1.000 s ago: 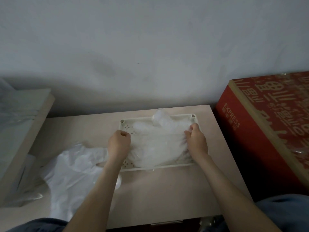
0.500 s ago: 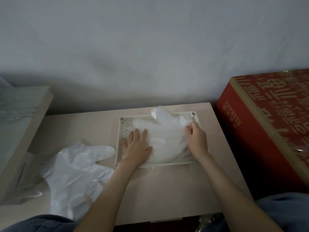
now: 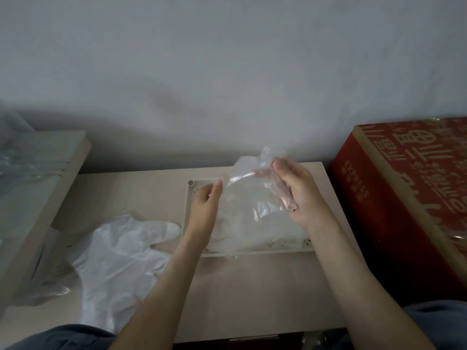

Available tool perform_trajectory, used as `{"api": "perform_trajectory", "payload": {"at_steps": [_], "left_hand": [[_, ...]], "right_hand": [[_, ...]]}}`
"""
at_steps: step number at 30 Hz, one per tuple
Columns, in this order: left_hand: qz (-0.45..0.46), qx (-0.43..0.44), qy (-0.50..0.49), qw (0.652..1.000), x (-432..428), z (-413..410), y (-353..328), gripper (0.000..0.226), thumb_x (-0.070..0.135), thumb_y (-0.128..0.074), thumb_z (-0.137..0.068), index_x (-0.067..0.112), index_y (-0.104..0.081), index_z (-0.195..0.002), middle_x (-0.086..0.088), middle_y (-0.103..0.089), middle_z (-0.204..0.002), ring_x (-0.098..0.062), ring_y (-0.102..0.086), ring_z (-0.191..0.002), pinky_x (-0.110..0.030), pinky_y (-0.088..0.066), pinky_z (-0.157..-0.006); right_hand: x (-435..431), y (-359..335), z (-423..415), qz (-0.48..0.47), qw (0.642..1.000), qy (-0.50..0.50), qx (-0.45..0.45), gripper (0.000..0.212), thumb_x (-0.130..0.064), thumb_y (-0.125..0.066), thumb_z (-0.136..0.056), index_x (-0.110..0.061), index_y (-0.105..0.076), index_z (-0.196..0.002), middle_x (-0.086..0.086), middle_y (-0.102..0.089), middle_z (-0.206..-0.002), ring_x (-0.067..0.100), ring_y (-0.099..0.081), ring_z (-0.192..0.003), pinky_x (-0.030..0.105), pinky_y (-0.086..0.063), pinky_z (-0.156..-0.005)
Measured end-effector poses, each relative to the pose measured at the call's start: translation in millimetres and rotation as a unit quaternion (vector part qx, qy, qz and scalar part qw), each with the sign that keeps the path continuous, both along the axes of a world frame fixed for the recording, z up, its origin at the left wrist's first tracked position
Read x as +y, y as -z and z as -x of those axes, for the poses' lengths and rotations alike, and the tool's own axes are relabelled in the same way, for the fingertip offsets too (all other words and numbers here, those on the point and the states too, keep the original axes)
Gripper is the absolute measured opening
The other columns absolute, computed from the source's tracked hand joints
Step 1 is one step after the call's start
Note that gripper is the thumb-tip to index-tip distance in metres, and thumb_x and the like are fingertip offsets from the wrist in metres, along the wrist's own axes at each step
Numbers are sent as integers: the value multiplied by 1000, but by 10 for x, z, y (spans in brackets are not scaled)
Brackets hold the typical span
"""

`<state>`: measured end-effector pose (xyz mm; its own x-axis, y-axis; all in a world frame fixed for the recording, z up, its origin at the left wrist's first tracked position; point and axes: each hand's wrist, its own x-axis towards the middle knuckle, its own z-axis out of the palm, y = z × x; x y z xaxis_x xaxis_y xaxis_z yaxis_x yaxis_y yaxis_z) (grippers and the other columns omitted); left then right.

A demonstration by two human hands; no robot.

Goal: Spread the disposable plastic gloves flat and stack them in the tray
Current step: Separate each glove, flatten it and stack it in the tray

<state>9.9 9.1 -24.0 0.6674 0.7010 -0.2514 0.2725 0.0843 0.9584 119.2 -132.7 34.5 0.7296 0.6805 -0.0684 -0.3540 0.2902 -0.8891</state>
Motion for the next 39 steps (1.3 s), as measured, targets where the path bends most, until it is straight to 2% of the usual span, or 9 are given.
{"api": "perform_trajectory", "payload": {"at_steps": [2, 6, 10, 13, 17, 28, 31, 34, 39], "left_hand": [[128, -40, 50, 990, 9, 22, -137, 50, 67, -38, -87, 26, -64, -100, 14, -68, -91, -4, -63, -92, -23, -46, -87], [283, -115, 153, 940, 130, 97, -145, 66, 60, -26, -93, 17, -75, -82, 0, -69, -85, -16, -61, -86, -31, -39, -89], [252, -143, 168, 942, 254, 151, -90, 27, 22, -49, -94, -1, -62, -92, -5, -67, -80, -16, -63, -72, -29, -49, -75], [199, -56, 135, 969, 266, 145, -64, 27, 23, -49, -97, 4, -52, -77, -4, -57, -66, -14, -55, -58, -23, -47, -57], [34, 100, 91, 990, 263, 162, 37, 29, 27, -51, -97, 5, -55, -78, -4, -52, -61, -15, -48, -52, -23, -41, -52], [-54, 148, -85, 984, 341, 157, 173, 53, 58, -29, -96, 11, -54, -92, -7, -63, -82, -23, -59, -71, -35, -49, -67], [-275, 133, -113, 946, 238, 124, 219, 40, 44, -37, -96, 8, -54, -101, -9, -61, -98, -29, -58, -92, -41, -46, -81], [-472, 61, 78, 876, 28, 55, 306, 42, 37, -40, -91, 10, -59, -117, -11, -59, -123, -31, -53, -116, -39, -38, -99], [-509, 264, 372, 730, -129, 69, 575, 63, 54, -23, -98, 30, -1, -152, 0, 10, -160, -18, 14, -146, -44, 12, -115]], "right_hand": [[25, -130, 26, -99, 992, -73, 22, 15, -25, -61, -87, -9, -62, -88, 9, -74, -77, 1, -43, -28, 27, -38, -37], [8, -134, -53, -84, 994, -37, 56, 16, -25, -55, -84, -17, -68, -83, 15, -70, -83, 2, -23, -21, 11, -14, -26], [-50, 108, -132, 69, 996, 64, -6, 4, -13, -54, -93, -10, -55, -91, 8, -54, -58, 5, -26, -24, 16, -7, -33], [-106, 344, -141, 199, 972, 107, -64, 10, -12, -49, -98, -13, -56, -92, 16, -64, -78, 0, -51, -39, 18, -12, -33], [-164, 622, -163, 343, 914, 124, -177, 16, -23, -49, -97, -17, -63, -104, 2, -71, -87, -6, -47, -42, 15, -31, -41], [-197, 946, -215, 440, 844, 131, -278, 14, -20, -47, -98, -13, -53, -88, 7, -69, -85, 19, -60, -78, 24, -36, -63], [-213, 1020, -229, 463, 831, 141, -275, 18, -18, -46, -97, -8, -56, -108, 13, -69, -98, 29, -62, -93, 31, -45, -76], [-196, 1048, -204, 508, 795, 137, -301, 37, -13, -45, -96, -8, -44, -133, 18, -63, -117, 36, -58, -107, 39, -45, -85], [-140, 1046, -115, 551, 626, 171, -524, 66, -8, -69, -75, -4, -45, -137, 19, -50, -136, 38, -47, -120, 47, -41, -94]]}}
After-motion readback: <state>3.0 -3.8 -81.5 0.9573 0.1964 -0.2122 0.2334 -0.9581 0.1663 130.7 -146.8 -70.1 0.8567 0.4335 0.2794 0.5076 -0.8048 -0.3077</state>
